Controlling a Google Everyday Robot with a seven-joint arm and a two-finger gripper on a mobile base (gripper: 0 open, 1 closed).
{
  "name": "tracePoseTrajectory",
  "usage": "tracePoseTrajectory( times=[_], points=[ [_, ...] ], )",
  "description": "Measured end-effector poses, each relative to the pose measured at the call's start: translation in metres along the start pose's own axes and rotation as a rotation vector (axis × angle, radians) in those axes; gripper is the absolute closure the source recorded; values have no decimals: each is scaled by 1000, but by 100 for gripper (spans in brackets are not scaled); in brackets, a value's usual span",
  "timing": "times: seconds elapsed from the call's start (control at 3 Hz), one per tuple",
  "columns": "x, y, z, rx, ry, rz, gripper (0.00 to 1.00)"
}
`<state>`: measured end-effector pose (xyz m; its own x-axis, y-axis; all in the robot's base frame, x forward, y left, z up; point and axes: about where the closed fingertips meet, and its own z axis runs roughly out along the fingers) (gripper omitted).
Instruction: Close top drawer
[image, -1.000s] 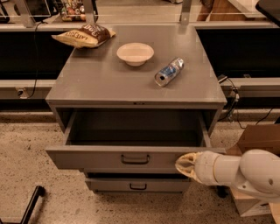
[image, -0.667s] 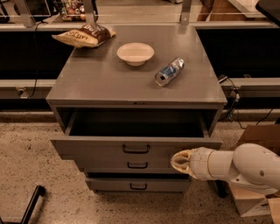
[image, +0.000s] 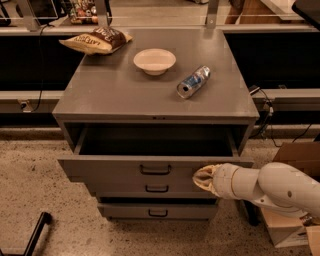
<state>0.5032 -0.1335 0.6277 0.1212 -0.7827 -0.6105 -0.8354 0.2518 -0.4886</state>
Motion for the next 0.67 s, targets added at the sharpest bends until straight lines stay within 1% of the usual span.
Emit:
tracePoseTrajectory(
  times=[0.67],
  points=[
    [10,-29,9,80,32,20,100]
  ],
)
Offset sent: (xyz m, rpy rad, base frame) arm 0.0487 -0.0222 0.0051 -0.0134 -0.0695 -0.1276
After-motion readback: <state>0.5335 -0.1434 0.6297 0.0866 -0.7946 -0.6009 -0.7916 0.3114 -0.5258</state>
